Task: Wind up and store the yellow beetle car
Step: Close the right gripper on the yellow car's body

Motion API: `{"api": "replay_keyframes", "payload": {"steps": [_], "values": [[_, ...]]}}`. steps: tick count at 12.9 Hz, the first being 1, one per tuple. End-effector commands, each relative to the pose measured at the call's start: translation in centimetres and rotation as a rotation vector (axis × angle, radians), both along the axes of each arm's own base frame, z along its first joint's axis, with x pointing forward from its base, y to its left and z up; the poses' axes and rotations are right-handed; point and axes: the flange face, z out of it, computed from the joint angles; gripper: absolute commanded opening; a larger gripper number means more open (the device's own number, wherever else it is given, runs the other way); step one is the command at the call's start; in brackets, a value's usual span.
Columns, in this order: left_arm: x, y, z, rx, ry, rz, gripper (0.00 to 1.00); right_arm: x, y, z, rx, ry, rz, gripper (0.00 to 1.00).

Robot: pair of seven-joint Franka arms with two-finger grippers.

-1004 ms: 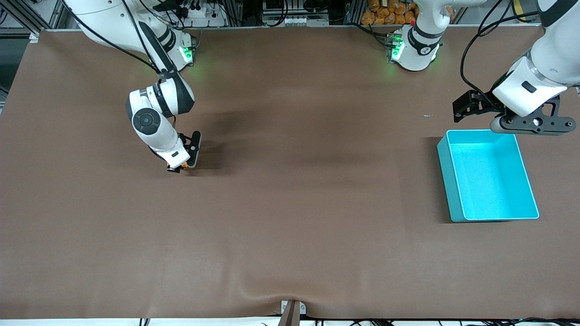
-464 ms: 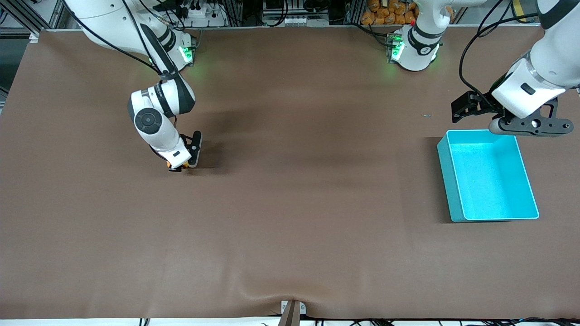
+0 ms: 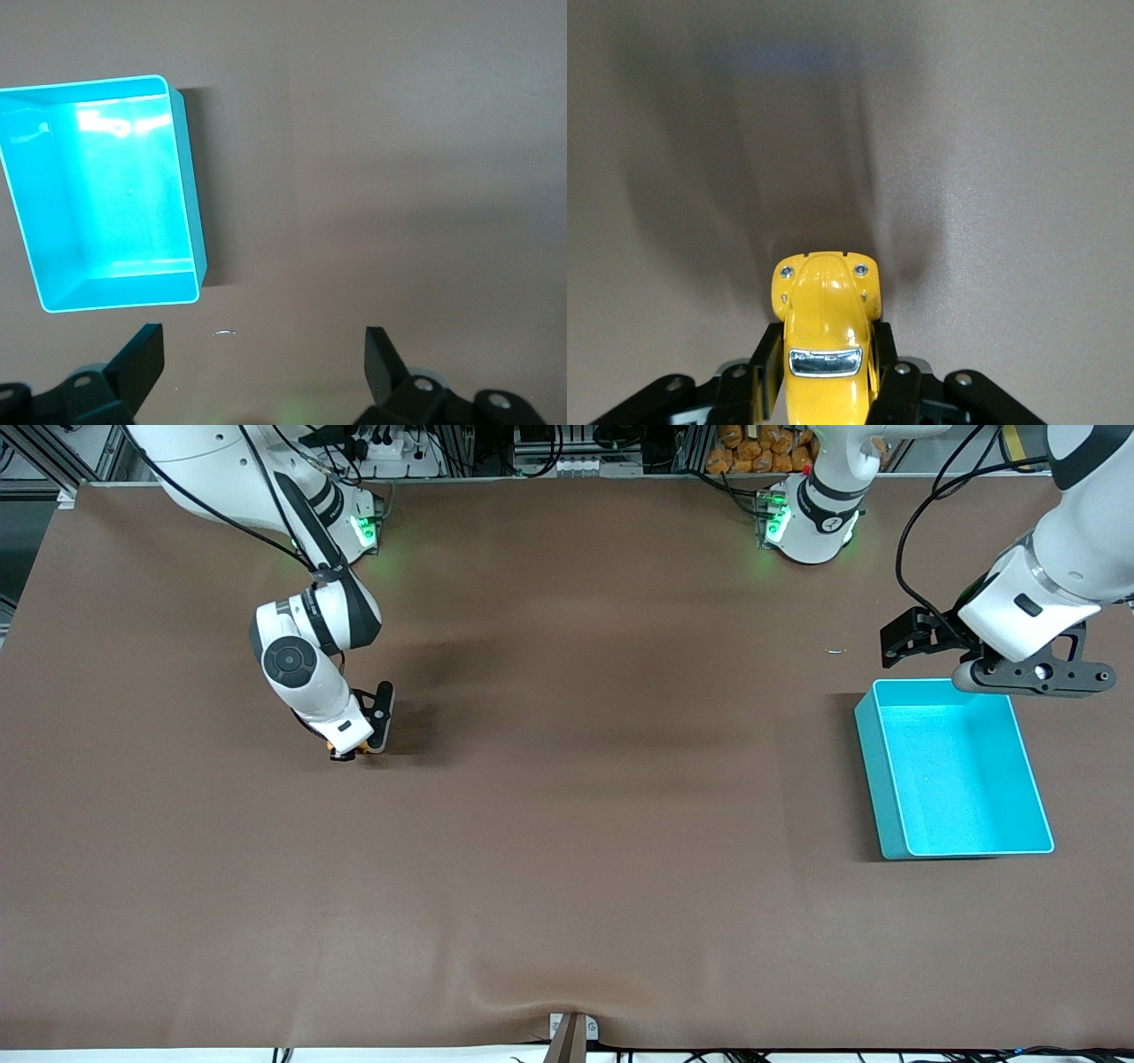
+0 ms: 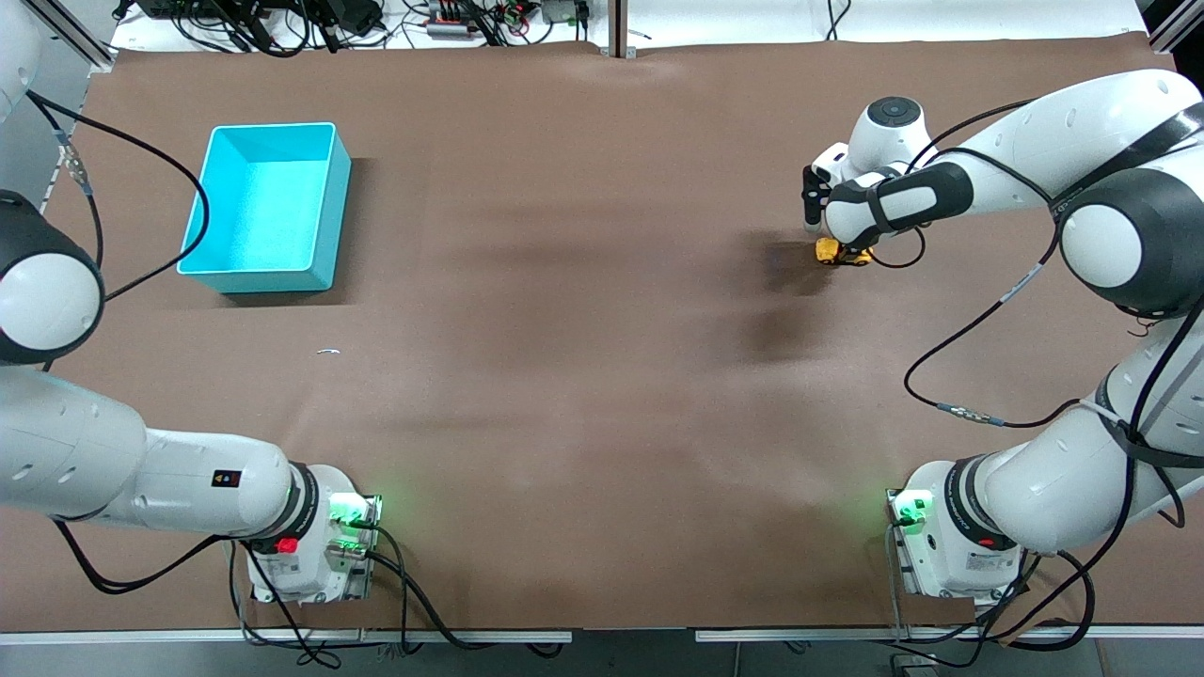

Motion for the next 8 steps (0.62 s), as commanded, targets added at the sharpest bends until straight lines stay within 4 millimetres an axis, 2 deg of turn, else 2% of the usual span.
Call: {"api": "replay_keyframes", "payload": {"steps": [1,8], "values": [[-0.1,-0.2,0.3,-0.031,0.004,0.018,1.0,-0.1,-0.5,-0.9,-0.013,-0.001,0.023,0.36],[0.1,-0.3,-0.1,-0.03,0.01,0.016,1.0,0.0,-1.8,-1.9,-0.031,0.006,0.028,0.35]]}}
